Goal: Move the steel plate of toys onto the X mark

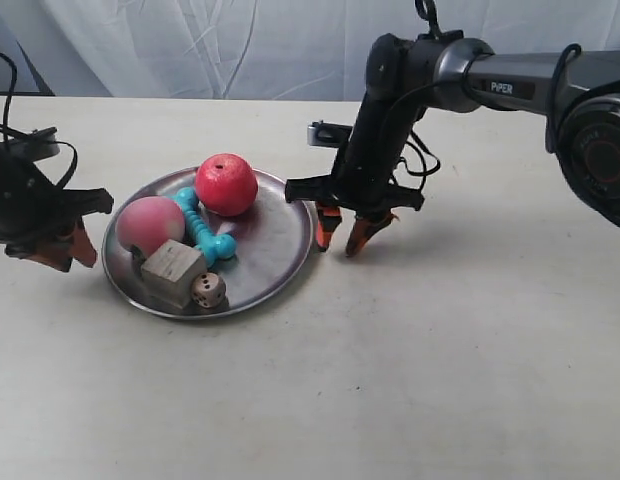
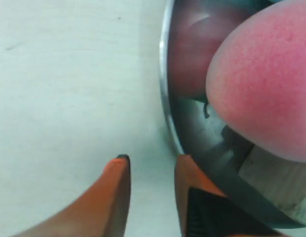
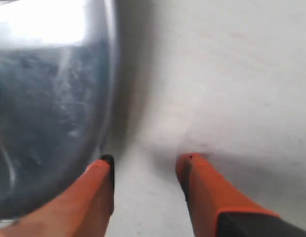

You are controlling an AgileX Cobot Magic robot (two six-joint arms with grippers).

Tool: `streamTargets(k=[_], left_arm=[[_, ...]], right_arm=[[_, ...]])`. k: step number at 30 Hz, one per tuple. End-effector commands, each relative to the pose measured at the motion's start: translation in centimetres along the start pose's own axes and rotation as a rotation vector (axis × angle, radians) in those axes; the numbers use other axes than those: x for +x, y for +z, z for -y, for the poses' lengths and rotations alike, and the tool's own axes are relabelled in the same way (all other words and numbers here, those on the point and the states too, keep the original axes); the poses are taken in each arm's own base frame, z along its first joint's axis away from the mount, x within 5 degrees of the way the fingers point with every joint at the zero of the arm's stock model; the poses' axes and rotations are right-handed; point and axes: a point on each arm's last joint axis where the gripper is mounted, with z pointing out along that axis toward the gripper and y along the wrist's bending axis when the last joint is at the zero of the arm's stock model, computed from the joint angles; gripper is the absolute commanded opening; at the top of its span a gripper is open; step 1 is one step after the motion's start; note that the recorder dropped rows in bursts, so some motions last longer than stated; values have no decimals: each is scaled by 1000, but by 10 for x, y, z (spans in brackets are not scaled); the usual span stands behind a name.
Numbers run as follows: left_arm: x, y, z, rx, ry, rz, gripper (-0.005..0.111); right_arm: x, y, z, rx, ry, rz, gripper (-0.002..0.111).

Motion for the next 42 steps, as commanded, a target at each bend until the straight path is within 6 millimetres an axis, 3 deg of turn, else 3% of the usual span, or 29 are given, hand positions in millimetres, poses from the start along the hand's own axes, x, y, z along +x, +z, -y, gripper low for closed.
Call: streamTargets(k=[1, 3, 6, 9, 14, 21, 24, 29, 33, 35, 38, 42], left_arm=[[3, -23, 3, -46, 14, 61, 12], [4, -37, 7, -43, 26, 103, 0], [8, -61, 15, -38, 48, 176, 0], [15, -94, 24, -31, 69, 289, 0], [43, -151, 37, -21, 91, 523, 0], [122, -206, 43, -31, 115, 827, 0], [159, -212, 39, -44, 120, 927, 0], [215, -218, 36, -20, 151, 1126, 0], [246, -211, 31, -8, 169, 1229, 0], [255, -204, 28, -7, 174, 1251, 0], [265, -194, 25, -6, 178, 1236, 0], [272, -191, 26, 26, 171, 1207, 0]], right_arm=[[4, -36, 7, 148, -38, 59, 45], [7, -54, 8, 177, -47, 88, 42], [13, -86, 5, 212, -70, 158, 26], [23, -122, 0, 258, -101, 242, -1], [55, -178, -9, 272, -132, 410, 0], [131, -206, 0, 261, -128, 693, 0], [172, -201, 4, 186, -139, 834, 0], [232, -171, 24, 138, -157, 970, 0], [272, -148, 39, 109, -175, 1081, 0], [284, -143, 42, 79, -175, 1152, 0], [294, -152, 41, 43, -186, 1270, 0], [300, -157, 41, 36, -190, 1294, 0]])
